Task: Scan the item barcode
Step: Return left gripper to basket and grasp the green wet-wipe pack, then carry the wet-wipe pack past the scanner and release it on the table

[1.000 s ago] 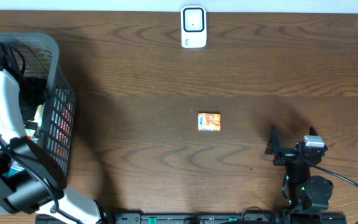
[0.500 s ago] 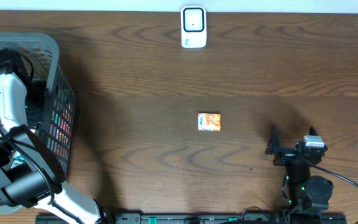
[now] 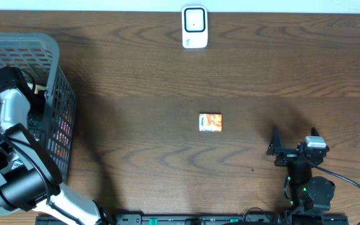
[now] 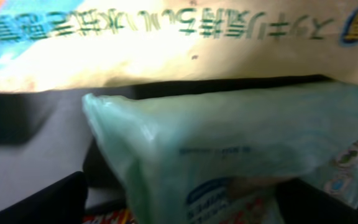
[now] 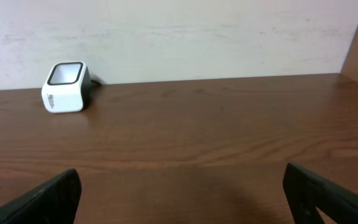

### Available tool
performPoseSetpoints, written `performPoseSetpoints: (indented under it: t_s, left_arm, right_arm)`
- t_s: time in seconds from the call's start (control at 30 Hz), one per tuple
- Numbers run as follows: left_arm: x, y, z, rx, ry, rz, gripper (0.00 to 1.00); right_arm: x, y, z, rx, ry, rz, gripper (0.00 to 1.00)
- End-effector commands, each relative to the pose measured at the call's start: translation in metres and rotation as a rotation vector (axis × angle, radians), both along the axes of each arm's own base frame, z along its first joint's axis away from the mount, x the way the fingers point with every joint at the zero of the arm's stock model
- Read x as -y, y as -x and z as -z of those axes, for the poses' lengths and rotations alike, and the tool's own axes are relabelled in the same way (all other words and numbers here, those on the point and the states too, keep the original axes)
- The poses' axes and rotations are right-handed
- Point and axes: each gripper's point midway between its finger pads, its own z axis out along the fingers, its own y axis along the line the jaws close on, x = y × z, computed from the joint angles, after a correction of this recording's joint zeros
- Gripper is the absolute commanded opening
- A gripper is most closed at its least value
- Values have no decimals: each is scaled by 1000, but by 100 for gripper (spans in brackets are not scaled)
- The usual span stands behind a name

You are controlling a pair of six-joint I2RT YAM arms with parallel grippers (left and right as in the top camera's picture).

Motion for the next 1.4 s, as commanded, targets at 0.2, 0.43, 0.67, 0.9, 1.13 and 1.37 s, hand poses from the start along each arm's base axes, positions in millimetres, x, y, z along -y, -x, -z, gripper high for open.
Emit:
performPoseSetpoints:
  t_s: [0.2, 0.43, 0.67, 0.9, 1.13, 1.37]
  left_arm:
    - [-2, 11, 14, -36, -25, 12, 12]
    - [-18, 13, -5, -32, -118, 59, 7]
    - [-30, 4, -97, 166, -271, 95, 7]
    - [-21, 16, -188, 380, -406, 79, 7]
    - [5, 39, -262, 595, -484, 80, 7]
    - [51, 58, -322, 832, -496, 161, 7]
  right_arm:
    - [2, 0, 0, 1, 15, 7, 99]
    - [2, 0, 0, 1, 15, 7, 99]
    - [2, 0, 0, 1, 15, 7, 99]
    - [2, 0, 0, 1, 15, 7, 99]
    - [2, 0, 0, 1, 15, 7, 99]
    - [2, 0, 0, 1, 15, 7, 99]
